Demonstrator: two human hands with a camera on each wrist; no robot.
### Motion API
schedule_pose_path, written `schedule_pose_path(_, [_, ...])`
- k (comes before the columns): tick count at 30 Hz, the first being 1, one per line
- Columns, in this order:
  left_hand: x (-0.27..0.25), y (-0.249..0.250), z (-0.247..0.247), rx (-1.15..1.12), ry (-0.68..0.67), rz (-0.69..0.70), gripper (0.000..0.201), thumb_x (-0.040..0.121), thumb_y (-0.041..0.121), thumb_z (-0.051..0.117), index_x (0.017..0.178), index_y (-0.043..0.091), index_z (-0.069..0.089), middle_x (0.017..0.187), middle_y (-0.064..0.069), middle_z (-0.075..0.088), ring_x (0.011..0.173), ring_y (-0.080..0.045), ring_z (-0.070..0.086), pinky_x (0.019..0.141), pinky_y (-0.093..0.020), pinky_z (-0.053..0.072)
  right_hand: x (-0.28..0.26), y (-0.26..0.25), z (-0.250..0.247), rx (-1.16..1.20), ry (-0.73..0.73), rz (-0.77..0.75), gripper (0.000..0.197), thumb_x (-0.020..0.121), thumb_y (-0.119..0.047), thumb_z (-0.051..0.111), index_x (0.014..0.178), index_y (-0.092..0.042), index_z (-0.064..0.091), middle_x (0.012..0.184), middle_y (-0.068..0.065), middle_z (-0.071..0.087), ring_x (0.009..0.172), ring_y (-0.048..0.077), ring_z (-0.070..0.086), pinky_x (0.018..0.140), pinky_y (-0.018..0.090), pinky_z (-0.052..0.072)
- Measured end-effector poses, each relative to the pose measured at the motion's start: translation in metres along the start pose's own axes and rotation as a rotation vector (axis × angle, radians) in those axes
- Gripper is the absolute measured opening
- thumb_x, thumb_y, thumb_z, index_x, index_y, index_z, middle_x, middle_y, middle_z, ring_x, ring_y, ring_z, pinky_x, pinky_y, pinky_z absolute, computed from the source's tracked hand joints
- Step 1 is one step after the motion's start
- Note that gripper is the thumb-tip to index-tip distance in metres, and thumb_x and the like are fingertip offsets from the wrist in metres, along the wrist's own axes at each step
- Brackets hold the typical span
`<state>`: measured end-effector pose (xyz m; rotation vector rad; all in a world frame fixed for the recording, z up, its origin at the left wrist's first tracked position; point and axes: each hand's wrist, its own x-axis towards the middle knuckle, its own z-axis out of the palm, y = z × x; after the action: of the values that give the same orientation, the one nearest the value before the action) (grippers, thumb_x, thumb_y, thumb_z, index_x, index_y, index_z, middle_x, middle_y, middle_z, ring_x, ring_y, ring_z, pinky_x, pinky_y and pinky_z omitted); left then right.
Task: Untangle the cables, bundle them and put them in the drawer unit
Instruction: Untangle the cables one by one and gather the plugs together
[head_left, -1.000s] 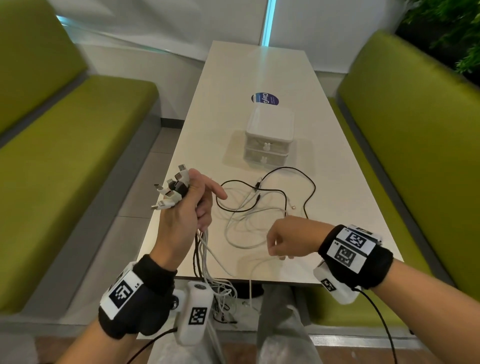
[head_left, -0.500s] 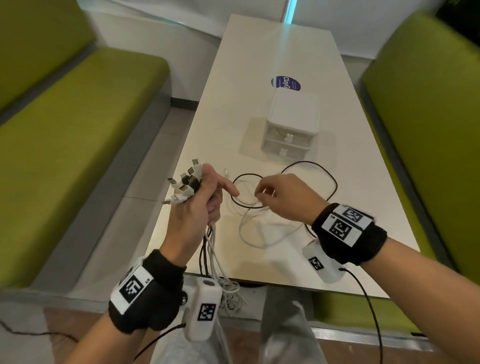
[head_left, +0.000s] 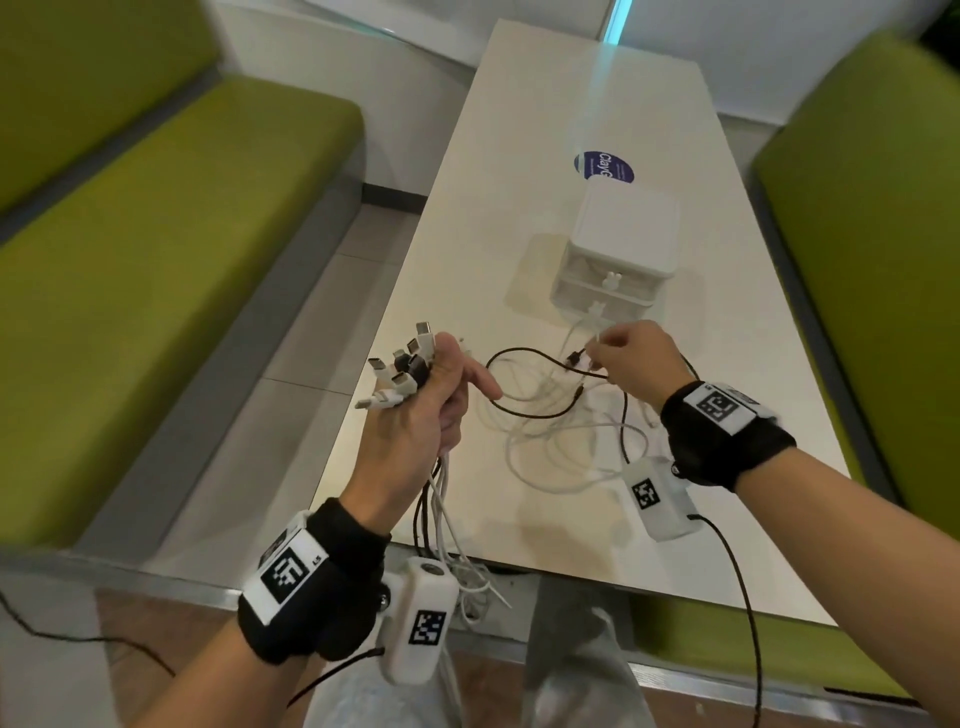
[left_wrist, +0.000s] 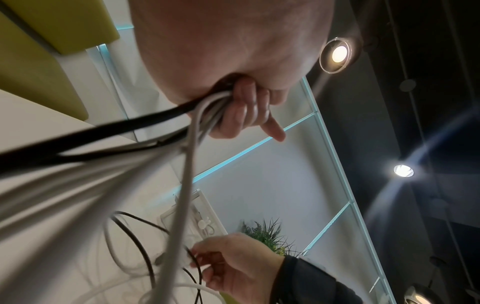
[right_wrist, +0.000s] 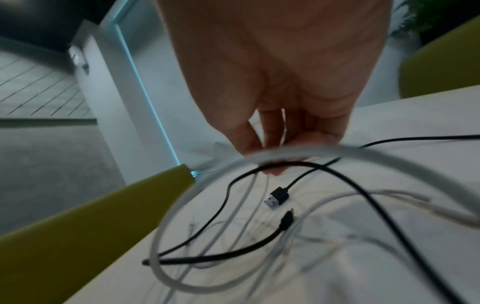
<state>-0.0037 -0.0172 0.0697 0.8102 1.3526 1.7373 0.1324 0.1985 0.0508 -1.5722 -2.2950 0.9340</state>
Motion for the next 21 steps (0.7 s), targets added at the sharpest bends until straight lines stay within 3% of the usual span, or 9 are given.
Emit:
schedule_pose_path(4, [-0.003,0.002,0.005,0.008,0.003,0.022,0.050,0.098,0.049,0.038,0.070,0.018,0.066,0.055,0.003,0.025,0.048,-0.012,0.017,0.047,-0.036,0.011,-0.015,-0.010,-0.013,0.394,0.015,-0.094,0.015,0.088,-0.007,0.063,0.103,-0.007,0.066,0.075,0.011,0.070,0.055,0.017,0.060,0.054,0.029,0.049])
schedule_pose_path(8, [-0.007,0.010,0.014,0.051,0.026,0.063,0.049,0.094,0.050,0.039,0.078,0.010,0.062,0.063,-0.012,0.026,0.046,-0.012,0.022,0.045,-0.032,0.016,-0.031,-0.022,-0.026,0.558,0.023,-0.220,0.007,0.089,-0.001,0.062,0.095,-0.003,0.058,0.075,0.013,0.070,0.064,0.026,0.067,0.066,0.039,0.058])
schedule_pose_path(12, [-0.008,0.014,0.022,0.067,0.048,0.070,0.047,0.096,0.049,0.039,0.083,0.010,0.063,0.066,-0.011,0.026,0.051,-0.015,0.018,0.047,-0.033,0.016,-0.050,-0.033,-0.038,0.612,0.144,-0.413,0.008,0.089,0.003,0.061,0.092,0.004,0.053,0.080,0.020,0.069,0.076,0.028,0.071,0.076,0.040,0.059])
schedule_pose_path(14, [-0.007,0.015,0.025,0.087,0.075,0.076,0.046,0.099,0.048,0.039,0.082,0.015,0.066,0.065,-0.006,0.023,0.055,-0.020,0.015,0.050,-0.036,0.014,-0.062,-0.038,-0.044,0.558,0.221,-0.529,0.008,0.089,-0.001,0.063,0.091,0.001,0.055,0.083,0.019,0.069,0.079,0.025,0.071,0.079,0.036,0.059])
schedule_pose_path(17, [-0.006,0.017,0.030,0.083,0.085,0.104,0.048,0.100,0.051,0.038,0.092,0.016,0.072,0.064,-0.006,0.018,0.054,-0.019,0.014,0.050,-0.037,0.012,-0.082,-0.043,-0.050,0.332,0.286,-0.771,0.005,0.090,-0.004,0.063,0.090,-0.009,0.062,0.084,0.005,0.069,0.078,0.018,0.068,0.077,0.028,0.057])
schedule_pose_path(19, [-0.004,0.018,0.035,0.041,0.073,0.095,0.051,0.097,0.055,0.039,0.102,0.016,0.072,0.061,0.001,0.020,0.050,-0.013,0.016,0.049,-0.035,0.013,-0.094,-0.038,-0.049,0.143,0.278,-0.956,0.006,0.089,-0.002,0.065,0.091,-0.008,0.067,0.087,0.002,0.068,0.074,0.016,0.064,0.070,0.030,0.055])
schedule_pose_path(21, [-0.001,0.020,0.040,-0.006,0.065,0.063,0.056,0.093,0.060,0.040,0.108,0.016,0.072,0.061,0.001,0.020,0.049,-0.011,0.015,0.051,-0.037,0.012,-0.105,-0.025,-0.043,-0.020,0.183,-1.048,0.014,0.084,0.001,0.065,0.092,-0.009,0.070,0.091,0.002,0.067,0.076,0.020,0.063,0.066,0.036,0.053])
